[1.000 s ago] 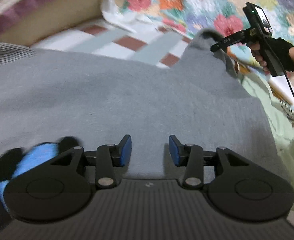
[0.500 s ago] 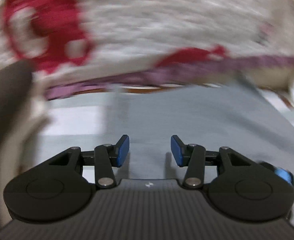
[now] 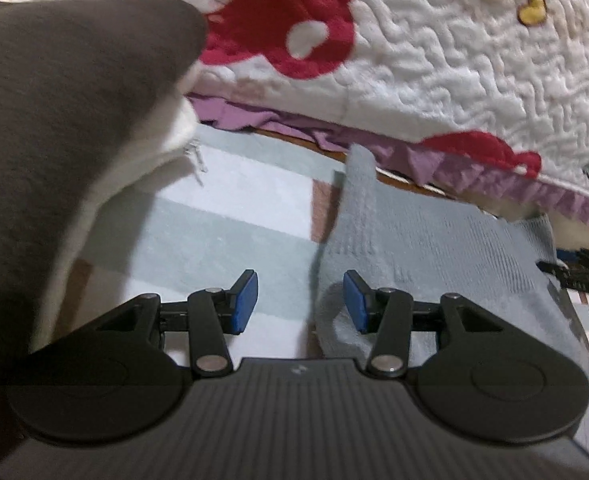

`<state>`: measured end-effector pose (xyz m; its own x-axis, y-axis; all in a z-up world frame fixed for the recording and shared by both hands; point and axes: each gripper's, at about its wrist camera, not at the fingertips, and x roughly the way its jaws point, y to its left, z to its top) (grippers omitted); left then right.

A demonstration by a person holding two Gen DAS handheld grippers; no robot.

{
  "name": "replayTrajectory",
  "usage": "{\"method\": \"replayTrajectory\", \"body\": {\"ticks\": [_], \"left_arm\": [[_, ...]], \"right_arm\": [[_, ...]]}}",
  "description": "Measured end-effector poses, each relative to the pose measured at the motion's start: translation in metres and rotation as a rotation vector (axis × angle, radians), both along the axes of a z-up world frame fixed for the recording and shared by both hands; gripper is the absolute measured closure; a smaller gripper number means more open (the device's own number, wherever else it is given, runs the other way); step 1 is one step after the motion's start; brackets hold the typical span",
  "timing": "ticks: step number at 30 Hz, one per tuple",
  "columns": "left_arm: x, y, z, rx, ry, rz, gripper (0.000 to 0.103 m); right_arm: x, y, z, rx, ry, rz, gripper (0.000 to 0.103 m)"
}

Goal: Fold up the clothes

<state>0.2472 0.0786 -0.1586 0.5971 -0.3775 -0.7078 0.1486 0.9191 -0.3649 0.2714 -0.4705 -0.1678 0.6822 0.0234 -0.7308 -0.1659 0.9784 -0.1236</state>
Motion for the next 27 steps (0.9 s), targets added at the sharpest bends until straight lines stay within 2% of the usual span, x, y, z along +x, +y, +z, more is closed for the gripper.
{"method": "replayTrajectory", "body": {"ticks": [1, 2, 3, 4, 9, 11, 15, 19, 21, 25, 26, 27], "left_arm": [[0.001, -0.003, -0.001, 0.001, -0.003, -0.008, 0.057], [0.001, -0.006, -0.002, 0.002, -0.007, -0.010, 0.057], [0.002, -0.008, -0.003, 0.003, -0.009, -0.010, 0.057], [0.004, -0.011, -0.003, 0.002, -0.013, -0.009, 0.057], [0.010, -0.022, 0.002, -0.012, -0.054, -0.037, 0.057], [0.013, -0.029, 0.001, -0.010, -0.061, -0.063, 0.056], [0.024, -0.045, -0.006, -0.011, -0.059, -0.102, 0.054], [0.039, -0.056, -0.017, -0.052, -0.024, -0.110, 0.052], [0.045, -0.062, -0.019, -0.050, -0.026, -0.123, 0.045], [0.054, -0.089, -0.016, 0.081, -0.067, -0.206, 0.039], [0.055, -0.100, -0.016, 0.153, -0.090, -0.241, 0.041], [0.052, -0.114, -0.016, 0.246, -0.131, -0.286, 0.051]], "right_arm": [[-0.001, -0.001, -0.001, 0.029, -0.009, -0.004, 0.036], [-0.003, -0.003, -0.002, 0.057, -0.018, -0.007, 0.056], [-0.005, -0.005, 0.000, 0.077, -0.025, -0.015, 0.096], [-0.008, -0.008, 0.002, 0.095, -0.031, -0.023, 0.096], [-0.056, -0.044, 0.048, 0.065, -0.268, -0.178, 0.097], [-0.066, -0.058, 0.052, 0.011, -0.272, -0.215, 0.097], [-0.057, -0.067, 0.028, -0.029, -0.164, -0.237, 0.097], [-0.062, -0.049, 0.021, 0.011, -0.195, -0.217, 0.096], [-0.063, -0.044, 0.017, 0.011, -0.198, -0.215, 0.095], [-0.064, -0.049, 0.016, 0.018, -0.206, -0.233, 0.095], [-0.064, -0.051, 0.016, 0.022, -0.209, -0.239, 0.095], [-0.064, -0.054, 0.017, 0.026, -0.213, -0.244, 0.095]]}}
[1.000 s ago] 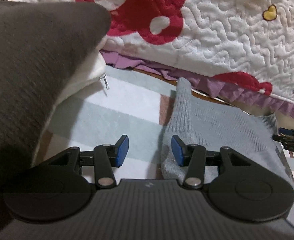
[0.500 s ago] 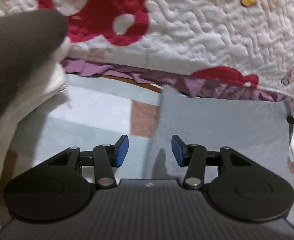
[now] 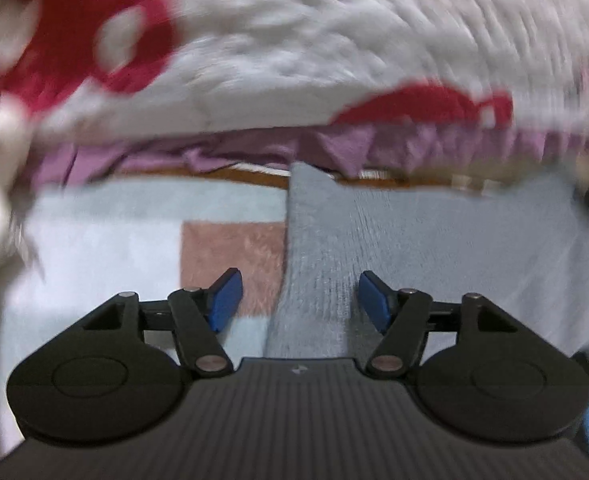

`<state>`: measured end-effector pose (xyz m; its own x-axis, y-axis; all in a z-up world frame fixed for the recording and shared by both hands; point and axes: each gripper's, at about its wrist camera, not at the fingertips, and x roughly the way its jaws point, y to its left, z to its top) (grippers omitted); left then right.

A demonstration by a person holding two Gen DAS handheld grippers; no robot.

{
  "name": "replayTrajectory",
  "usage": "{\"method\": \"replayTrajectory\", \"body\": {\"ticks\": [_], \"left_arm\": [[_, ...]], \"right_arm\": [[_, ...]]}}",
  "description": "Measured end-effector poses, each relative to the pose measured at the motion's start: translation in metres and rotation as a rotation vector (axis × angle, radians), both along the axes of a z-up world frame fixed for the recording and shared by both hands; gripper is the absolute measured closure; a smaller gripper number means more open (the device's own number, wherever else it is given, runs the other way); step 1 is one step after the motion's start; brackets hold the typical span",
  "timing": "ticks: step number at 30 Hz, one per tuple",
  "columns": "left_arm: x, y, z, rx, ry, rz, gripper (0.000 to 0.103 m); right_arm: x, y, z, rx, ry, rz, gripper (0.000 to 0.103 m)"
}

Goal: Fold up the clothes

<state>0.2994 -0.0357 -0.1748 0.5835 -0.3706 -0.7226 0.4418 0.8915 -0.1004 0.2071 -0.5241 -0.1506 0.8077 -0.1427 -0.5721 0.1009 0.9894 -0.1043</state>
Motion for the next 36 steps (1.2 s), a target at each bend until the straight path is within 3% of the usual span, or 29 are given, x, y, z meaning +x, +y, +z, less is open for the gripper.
{"method": "replayTrajectory", "body": {"ticks": [1, 2, 4, 5, 7, 10, 12, 14, 17, 18, 20, 23, 26, 28, 31, 34, 36], "left_arm": [[-0.007, -0.014, 0.000, 0.067, -0.060, -0.057, 0.070], [-0.015, -0.024, 0.001, 0.106, -0.107, -0.102, 0.094], [-0.031, -0.046, 0.006, 0.234, -0.194, -0.153, 0.098], [-0.037, -0.051, 0.010, 0.275, -0.235, -0.158, 0.098], [-0.042, -0.048, 0.025, 0.283, -0.304, -0.107, 0.098], [-0.041, -0.033, 0.039, 0.257, -0.354, -0.002, 0.098], [-0.035, -0.026, 0.028, 0.281, -0.330, 0.041, 0.098], [-0.028, -0.021, 0.013, 0.286, -0.286, 0.078, 0.098], [-0.021, -0.020, -0.002, 0.304, -0.253, 0.105, 0.098], [-0.020, -0.023, -0.003, 0.324, -0.252, 0.100, 0.098], [-0.020, -0.029, -0.005, 0.358, -0.250, 0.094, 0.098], [-0.014, -0.032, -0.001, 0.363, -0.232, 0.100, 0.098], [-0.010, -0.030, 0.005, 0.347, -0.206, 0.124, 0.095], [-0.012, -0.030, 0.011, 0.359, -0.188, 0.150, 0.089], [-0.020, -0.030, 0.026, 0.391, -0.127, 0.191, 0.085], [-0.045, -0.028, 0.045, 0.322, -0.096, 0.133, 0.073], [-0.068, -0.033, 0.054, 0.292, -0.099, 0.041, 0.063]], "right_arm": [[0.000, -0.002, 0.001, 0.007, 0.000, 0.001, 0.095], [-0.001, -0.005, 0.002, 0.018, 0.002, 0.006, 0.095], [0.001, -0.006, 0.005, 0.020, -0.011, 0.011, 0.095], [0.003, -0.006, 0.007, 0.021, -0.018, 0.013, 0.096], [0.003, -0.008, 0.011, 0.032, -0.043, 0.014, 0.096], [0.002, -0.020, 0.021, 0.071, -0.099, -0.006, 0.096], [0.004, -0.027, 0.022, 0.064, -0.137, -0.072, 0.094], [0.008, -0.037, 0.014, 0.096, -0.101, -0.128, 0.089], [-0.001, -0.040, 0.003, 0.217, -0.030, -0.118, 0.082], [-0.007, -0.035, 0.001, 0.233, -0.012, -0.088, 0.064], [-0.021, -0.021, -0.002, 0.238, 0.025, -0.040, 0.046], [-0.040, 0.004, -0.005, 0.257, 0.109, 0.054, 0.046], [-0.057, 0.027, -0.015, 0.198, 0.189, 0.169, 0.038], [-0.069, 0.028, -0.027, 0.110, 0.251, 0.180, 0.039], [-0.082, 0.005, -0.029, 0.065, 0.253, 0.055, 0.038], [-0.090, -0.008, -0.025, -0.038, 0.240, -0.101, 0.041], [-0.102, -0.019, -0.015, 0.054, 0.194, -0.165, 0.041]]}}
